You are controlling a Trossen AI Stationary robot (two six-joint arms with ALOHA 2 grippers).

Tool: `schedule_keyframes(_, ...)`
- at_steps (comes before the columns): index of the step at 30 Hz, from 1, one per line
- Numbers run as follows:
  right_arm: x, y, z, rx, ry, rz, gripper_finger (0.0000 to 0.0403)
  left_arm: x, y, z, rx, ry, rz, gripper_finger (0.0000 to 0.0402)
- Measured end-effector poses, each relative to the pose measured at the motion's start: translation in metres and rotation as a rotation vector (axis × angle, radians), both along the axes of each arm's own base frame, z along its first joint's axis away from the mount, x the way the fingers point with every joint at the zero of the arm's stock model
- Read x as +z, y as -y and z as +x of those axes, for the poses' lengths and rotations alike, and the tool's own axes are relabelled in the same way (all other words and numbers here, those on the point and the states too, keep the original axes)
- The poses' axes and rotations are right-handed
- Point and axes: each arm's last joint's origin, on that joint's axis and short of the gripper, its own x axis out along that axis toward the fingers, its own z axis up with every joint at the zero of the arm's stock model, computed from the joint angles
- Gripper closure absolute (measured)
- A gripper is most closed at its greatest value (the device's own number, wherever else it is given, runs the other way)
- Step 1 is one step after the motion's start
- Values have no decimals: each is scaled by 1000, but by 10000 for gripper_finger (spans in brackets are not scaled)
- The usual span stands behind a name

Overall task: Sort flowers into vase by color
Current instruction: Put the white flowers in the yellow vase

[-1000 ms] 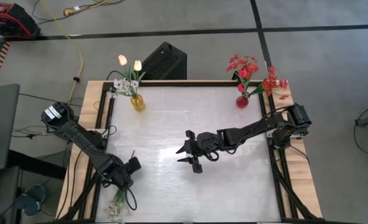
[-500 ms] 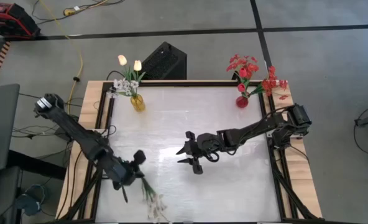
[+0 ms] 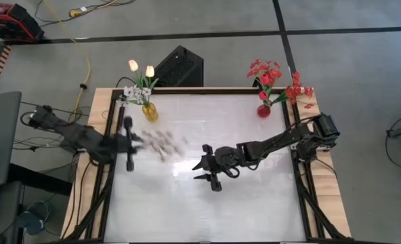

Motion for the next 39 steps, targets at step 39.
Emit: schedule_keyframes(39, 3, 8, 3, 49, 72, -156, 214, 72, -105, -12, 835, 437, 300, 401)
